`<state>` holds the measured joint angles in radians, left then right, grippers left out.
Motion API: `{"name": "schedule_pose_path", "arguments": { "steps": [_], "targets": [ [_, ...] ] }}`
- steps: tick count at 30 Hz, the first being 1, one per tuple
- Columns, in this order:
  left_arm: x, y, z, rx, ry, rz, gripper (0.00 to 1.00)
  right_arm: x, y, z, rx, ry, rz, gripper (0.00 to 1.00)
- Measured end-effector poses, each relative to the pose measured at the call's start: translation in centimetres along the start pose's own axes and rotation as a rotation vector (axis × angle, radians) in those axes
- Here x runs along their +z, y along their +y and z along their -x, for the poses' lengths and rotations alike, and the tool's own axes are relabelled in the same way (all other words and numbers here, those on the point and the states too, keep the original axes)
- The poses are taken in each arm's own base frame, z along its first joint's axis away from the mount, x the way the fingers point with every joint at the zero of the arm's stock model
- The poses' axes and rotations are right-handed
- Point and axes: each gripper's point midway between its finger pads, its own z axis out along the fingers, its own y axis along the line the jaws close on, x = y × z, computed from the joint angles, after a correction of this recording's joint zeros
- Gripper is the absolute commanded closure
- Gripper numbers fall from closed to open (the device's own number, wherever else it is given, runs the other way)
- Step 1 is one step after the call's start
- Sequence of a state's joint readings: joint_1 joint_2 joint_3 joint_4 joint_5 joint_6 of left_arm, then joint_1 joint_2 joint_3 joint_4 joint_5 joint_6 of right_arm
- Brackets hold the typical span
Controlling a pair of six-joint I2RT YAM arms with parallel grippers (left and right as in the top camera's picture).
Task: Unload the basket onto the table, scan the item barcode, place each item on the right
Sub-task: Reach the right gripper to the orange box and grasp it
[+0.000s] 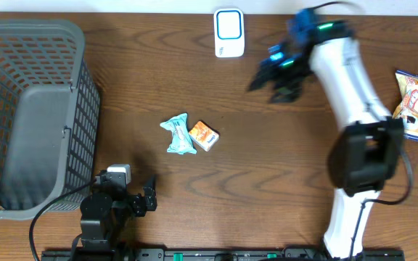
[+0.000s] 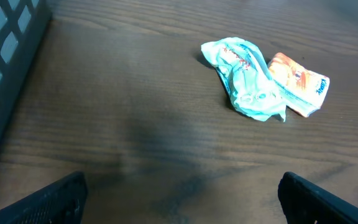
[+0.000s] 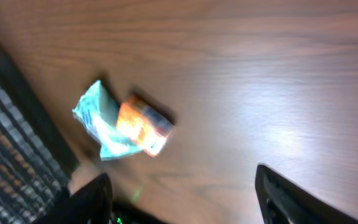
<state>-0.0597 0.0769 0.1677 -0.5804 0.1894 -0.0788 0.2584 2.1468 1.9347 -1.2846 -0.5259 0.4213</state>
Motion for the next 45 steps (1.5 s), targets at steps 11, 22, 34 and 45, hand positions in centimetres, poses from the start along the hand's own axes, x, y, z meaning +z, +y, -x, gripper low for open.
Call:
{"name": "schedule_pose_path", "arguments": {
  "steps": [11,22,34,45],
  "targets": [
    [0.0,0.0,0.0,0.0,0.0,0.0,0.02,9.7,6.7,-5.9,-0.017,-0.022,-0.135,0.32],
    [0.0,0.0,0.0,0.0,0.0,0.0,0.02,13.7,3.7,-8.5,0.224,-0.044,-0.259,0.47],
    [0.0,0.0,0.0,0.0,0.0,0.0,0.02,16.1,2.6,-8.0,0.342,-0.085,-0.204,0.71],
    [0.0,0.0,0.0,0.0,0.0,0.0,0.02,15.6,2.8,-7.8,0.249,-0.125,-0.204,0.99]
  ]
}}
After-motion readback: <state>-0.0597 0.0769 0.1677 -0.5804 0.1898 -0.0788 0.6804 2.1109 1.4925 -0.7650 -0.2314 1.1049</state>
